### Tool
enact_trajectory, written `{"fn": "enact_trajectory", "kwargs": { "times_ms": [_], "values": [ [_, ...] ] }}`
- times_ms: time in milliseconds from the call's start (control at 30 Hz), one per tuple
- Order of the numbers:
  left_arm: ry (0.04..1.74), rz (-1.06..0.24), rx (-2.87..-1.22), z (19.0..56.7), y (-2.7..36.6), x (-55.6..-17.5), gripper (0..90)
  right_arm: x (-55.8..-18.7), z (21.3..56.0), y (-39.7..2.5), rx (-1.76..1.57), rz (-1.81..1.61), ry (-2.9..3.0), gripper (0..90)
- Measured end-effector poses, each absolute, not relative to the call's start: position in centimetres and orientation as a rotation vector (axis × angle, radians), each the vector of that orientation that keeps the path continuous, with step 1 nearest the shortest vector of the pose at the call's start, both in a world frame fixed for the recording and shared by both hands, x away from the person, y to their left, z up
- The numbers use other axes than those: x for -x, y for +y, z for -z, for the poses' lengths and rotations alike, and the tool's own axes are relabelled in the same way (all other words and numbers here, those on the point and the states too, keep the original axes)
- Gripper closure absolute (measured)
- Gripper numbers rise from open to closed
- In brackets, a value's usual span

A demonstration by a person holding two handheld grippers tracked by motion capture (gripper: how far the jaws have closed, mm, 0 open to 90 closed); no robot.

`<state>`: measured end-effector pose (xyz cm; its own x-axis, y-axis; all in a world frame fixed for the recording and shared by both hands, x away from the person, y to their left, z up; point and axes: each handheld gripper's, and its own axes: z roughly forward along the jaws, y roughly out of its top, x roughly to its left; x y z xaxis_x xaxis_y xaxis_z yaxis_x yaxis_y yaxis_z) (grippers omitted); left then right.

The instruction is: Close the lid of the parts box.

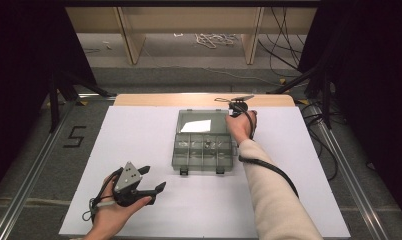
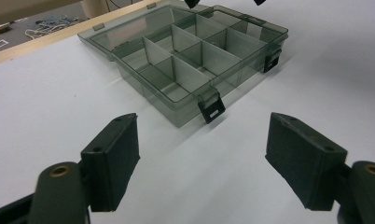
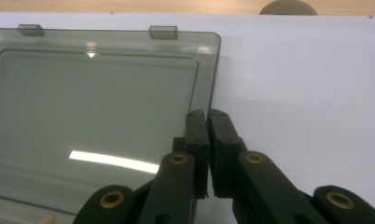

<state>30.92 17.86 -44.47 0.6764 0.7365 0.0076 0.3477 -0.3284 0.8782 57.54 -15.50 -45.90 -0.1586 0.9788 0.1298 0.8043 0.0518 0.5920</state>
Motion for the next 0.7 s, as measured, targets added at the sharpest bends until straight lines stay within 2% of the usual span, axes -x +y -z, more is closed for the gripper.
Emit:
{"fn": "enact_trajectory", "kwargs": {
  "times_ms": [333,700],
  "values": [
    [0.852,-0.534,-1.936,44.5,18.0,-31.6,25.5,-56.7,45.0,-15.2,-1.794,-0.822,1.953,89.4],
    [0.893,-0.588,-1.911,43.7,18.4,-35.1,27.4,-55.6,44.7,-15.3,-1.765,-0.879,1.904,89.6]
  ]
}}
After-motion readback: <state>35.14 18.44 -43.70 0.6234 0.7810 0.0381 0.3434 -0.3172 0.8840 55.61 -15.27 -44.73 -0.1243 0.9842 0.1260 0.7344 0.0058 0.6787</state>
